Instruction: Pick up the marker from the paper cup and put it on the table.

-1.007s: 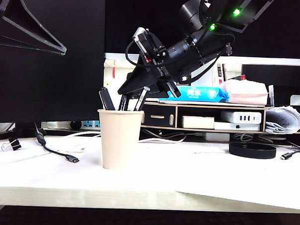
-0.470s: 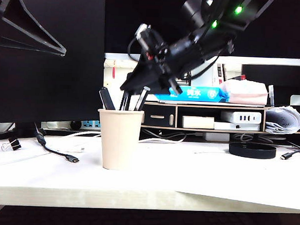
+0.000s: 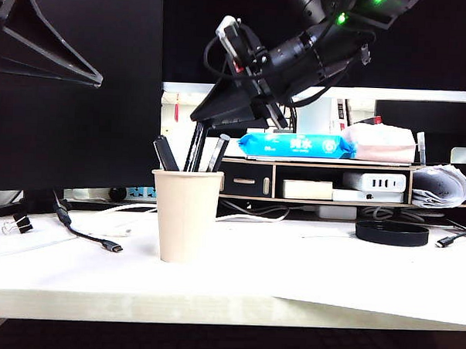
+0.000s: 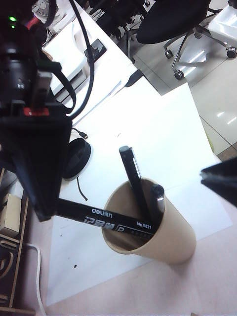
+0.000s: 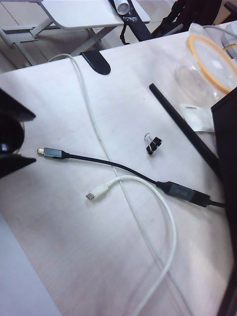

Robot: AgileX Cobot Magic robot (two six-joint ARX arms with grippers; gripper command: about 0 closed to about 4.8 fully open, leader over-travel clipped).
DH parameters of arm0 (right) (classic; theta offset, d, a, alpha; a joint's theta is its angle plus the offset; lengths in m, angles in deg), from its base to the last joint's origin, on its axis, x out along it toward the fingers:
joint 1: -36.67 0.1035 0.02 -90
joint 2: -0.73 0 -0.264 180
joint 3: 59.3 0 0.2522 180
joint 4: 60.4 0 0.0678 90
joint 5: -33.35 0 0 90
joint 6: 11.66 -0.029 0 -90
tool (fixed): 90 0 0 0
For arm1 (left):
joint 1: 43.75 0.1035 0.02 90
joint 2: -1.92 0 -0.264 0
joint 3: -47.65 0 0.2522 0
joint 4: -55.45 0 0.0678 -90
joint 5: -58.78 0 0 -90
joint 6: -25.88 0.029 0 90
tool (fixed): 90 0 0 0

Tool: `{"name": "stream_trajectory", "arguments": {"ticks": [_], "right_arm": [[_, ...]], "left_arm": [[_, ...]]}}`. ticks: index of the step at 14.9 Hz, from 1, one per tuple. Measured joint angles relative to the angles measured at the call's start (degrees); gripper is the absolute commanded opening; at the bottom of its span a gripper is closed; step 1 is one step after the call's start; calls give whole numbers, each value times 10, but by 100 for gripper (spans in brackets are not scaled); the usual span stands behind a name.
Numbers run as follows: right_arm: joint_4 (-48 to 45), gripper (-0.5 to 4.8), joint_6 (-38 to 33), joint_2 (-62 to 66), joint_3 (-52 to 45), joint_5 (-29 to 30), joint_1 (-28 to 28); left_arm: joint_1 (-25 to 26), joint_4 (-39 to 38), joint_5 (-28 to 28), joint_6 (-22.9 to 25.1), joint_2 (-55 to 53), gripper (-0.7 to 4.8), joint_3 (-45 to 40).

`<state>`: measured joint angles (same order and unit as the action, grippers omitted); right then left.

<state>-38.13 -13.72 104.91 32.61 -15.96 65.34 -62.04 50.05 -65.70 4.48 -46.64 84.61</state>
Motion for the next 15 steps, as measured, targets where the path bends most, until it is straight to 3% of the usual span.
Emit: {"name": "stream_trajectory", "arguments": {"ticks": [15], "right_arm": [[34, 48, 22, -40, 21, -2, 0]], "left_arm": [[0, 0, 0, 0, 0, -5, 0]]}}
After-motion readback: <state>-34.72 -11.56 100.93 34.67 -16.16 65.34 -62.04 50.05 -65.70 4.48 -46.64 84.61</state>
